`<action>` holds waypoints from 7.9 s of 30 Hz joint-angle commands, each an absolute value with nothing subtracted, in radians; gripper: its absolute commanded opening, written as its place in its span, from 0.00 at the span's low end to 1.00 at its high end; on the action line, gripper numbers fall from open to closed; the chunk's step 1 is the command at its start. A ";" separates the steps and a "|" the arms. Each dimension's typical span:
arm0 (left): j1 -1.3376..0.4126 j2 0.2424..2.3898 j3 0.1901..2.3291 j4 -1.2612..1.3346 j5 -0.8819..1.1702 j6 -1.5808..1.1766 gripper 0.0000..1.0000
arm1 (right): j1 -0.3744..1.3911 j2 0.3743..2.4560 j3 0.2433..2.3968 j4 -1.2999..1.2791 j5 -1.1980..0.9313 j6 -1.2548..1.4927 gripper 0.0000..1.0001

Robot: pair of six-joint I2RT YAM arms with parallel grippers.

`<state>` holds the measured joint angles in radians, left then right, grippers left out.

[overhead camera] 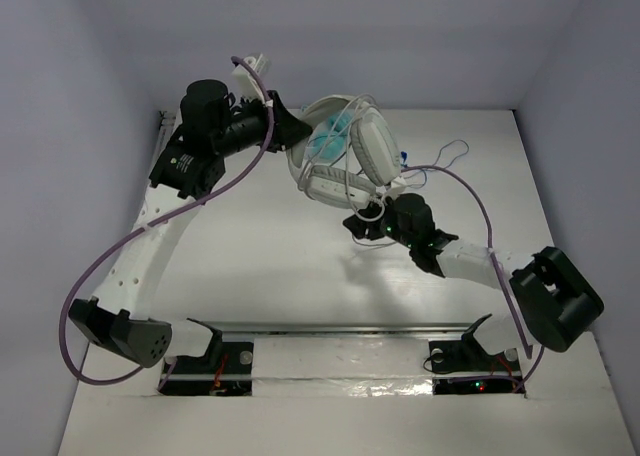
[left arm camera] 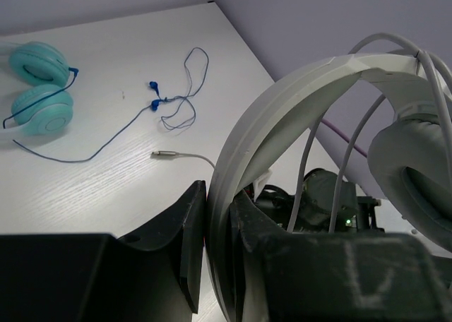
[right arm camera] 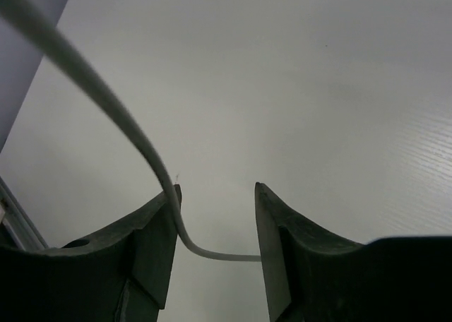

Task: Wrap the headphones

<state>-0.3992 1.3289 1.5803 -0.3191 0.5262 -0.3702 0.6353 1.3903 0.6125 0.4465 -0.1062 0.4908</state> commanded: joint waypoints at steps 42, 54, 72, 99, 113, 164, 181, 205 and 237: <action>-0.428 1.367 1.367 -0.132 -0.474 -0.448 0.00 | 1.172 1.298 0.914 -0.238 0.126 0.563 0.00; -0.617 1.493 1.404 -0.302 -0.537 -0.226 0.00 | 1.229 1.266 1.239 -0.612 0.449 0.370 0.00; -0.707 1.255 1.083 -0.391 -0.155 -0.094 0.00 | 1.149 1.299 1.270 -0.709 0.782 0.215 0.00; -0.687 1.177 1.118 -0.304 0.235 -0.081 0.00 | 0.786 1.166 1.100 -0.387 0.533 0.231 0.35; -0.678 1.201 1.334 -0.385 0.023 -0.132 0.00 | 0.727 1.022 0.812 0.020 0.258 0.410 0.24; -0.525 1.362 1.528 -0.106 0.016 -0.590 0.00 | 0.690 1.470 0.537 0.758 -0.034 0.695 0.00; -0.526 1.382 1.214 0.147 -0.405 -0.663 0.00 | 0.956 1.292 0.601 0.569 -0.043 0.776 0.02; -0.767 1.335 0.781 0.201 -0.499 -0.730 0.00 | 0.956 1.253 0.741 0.466 0.199 1.052 0.07; -0.870 1.408 0.723 0.218 -0.548 -0.741 0.00 | 0.956 1.270 0.640 0.494 0.515 1.282 0.48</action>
